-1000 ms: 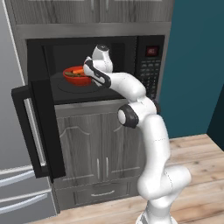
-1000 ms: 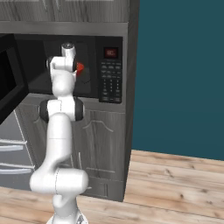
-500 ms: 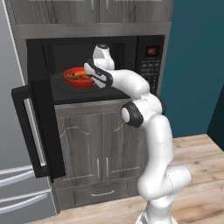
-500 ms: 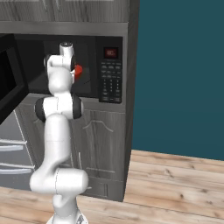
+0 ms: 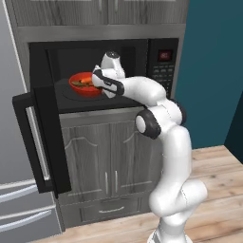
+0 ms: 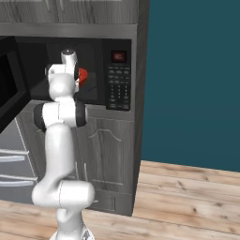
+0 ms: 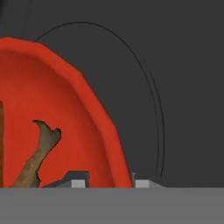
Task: The microwave is finished heating the fish and carrot. Take the bowl containing the food and place it on the dining counter.
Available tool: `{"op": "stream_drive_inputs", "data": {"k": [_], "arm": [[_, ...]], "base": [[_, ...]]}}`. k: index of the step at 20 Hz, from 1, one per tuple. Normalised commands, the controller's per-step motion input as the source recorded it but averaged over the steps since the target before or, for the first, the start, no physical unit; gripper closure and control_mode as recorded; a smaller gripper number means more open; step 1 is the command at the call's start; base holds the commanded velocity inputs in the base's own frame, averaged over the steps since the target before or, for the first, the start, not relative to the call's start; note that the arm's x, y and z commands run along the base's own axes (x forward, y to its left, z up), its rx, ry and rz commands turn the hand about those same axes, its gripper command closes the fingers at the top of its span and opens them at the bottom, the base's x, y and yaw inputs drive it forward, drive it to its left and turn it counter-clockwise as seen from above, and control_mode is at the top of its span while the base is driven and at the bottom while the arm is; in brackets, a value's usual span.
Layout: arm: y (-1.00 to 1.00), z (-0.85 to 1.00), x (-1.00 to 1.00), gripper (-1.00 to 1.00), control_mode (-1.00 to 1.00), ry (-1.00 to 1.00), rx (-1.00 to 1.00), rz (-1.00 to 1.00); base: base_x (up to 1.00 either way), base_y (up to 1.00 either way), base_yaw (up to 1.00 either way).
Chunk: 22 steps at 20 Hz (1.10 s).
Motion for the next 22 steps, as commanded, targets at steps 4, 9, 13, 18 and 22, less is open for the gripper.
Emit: {"op": "stream_drive_inputs", "data": {"k": [4,9,13,18,22], "arm": [[-0.03,-0.23,-0.71,1.0,-1.0,-0.16,0.01,0.0],[-0.31,0.04,-1.0,1.0,-1.0,-0.19,0.11,0.0],[-0.34,0.34,-1.0,1.0,-1.0,-0.07,0.09,0.0],[-0.62,0.45,-1.0,1.0,-1.0,-0.1,0.13,0.0],[-0.61,0.59,-1.0,1.0,-1.0,-0.06,0.09,0.0]], "base": [[0.0,0.0,0.0],[0.0,0.0,0.0],[0.0,0.0,0.0],[0.0,0.0,0.0],[0.0,0.0,0.0]]}}
